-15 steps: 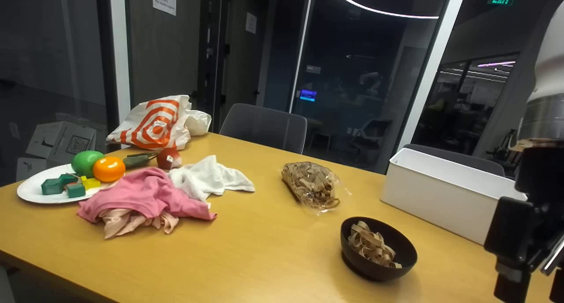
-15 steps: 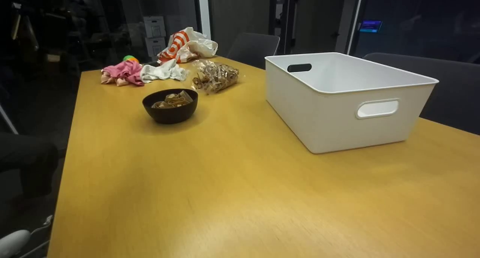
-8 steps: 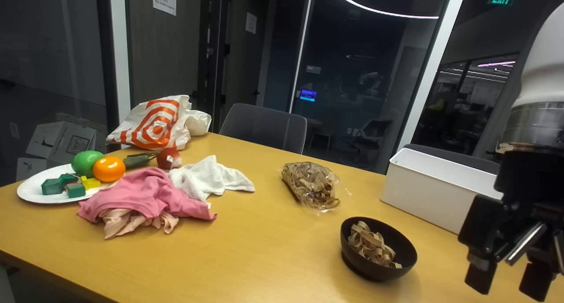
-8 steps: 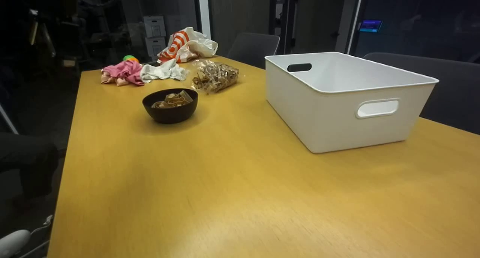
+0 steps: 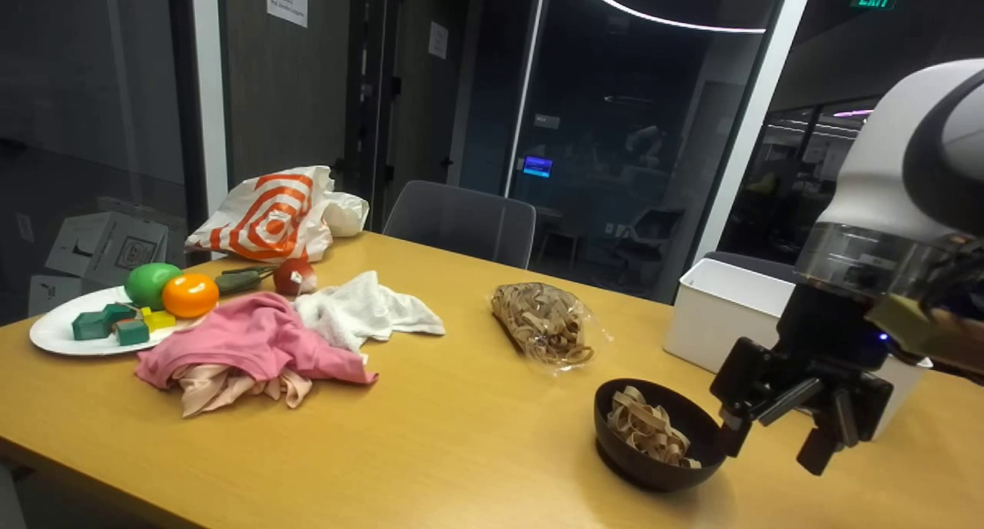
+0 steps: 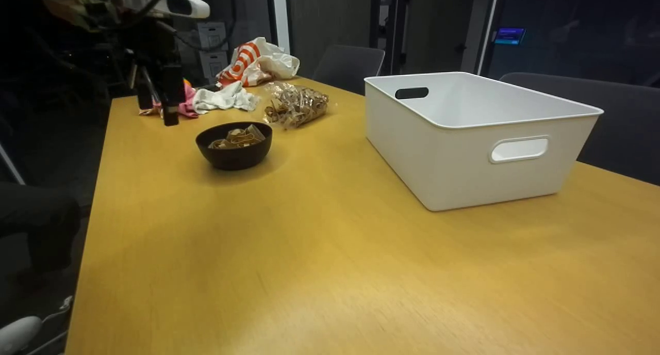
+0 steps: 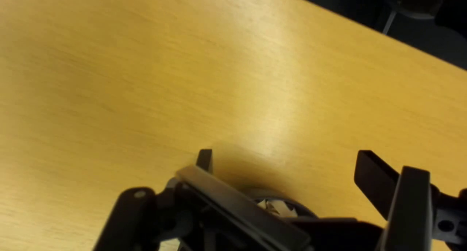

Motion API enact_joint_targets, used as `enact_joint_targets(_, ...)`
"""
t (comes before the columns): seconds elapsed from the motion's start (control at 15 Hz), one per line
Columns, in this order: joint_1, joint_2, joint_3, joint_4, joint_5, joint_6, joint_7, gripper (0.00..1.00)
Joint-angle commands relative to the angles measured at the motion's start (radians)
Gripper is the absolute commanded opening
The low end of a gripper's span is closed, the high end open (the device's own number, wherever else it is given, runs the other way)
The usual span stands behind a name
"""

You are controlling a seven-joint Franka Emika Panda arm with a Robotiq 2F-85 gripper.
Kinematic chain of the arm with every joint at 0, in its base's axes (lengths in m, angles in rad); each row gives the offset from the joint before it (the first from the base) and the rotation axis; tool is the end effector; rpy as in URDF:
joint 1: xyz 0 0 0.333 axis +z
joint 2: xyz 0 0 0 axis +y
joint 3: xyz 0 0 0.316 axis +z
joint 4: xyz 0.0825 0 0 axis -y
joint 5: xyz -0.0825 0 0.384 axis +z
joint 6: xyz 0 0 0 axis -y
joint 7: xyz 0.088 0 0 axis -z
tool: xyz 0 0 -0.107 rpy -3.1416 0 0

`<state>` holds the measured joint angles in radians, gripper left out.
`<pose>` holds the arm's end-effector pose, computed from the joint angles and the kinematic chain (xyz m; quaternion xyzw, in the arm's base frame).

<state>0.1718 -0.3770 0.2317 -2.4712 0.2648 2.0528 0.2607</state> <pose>0.3801 0.1788 0.4224 -0.9971 0.0018 0.0445 0.0624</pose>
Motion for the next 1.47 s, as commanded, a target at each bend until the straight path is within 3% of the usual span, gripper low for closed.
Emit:
enact_joint_targets(0.0,-0.038,0.099,0.005,0.035,-0.066,0.135,0.066,1.00)
enact_joint_targets(0.47,-0.087,0.202,-0.017,0.043,-0.179,0.357,0.188,1.00)
enact_joint_targets(1.13,-0.061,0.347,-0.003,0.217,-0.386,0.332,0.246,1.00)
enact_joint_targets(1.4,-0.024,0.427,-0.010,0.310,-0.394,0.318,0.232,1.00)
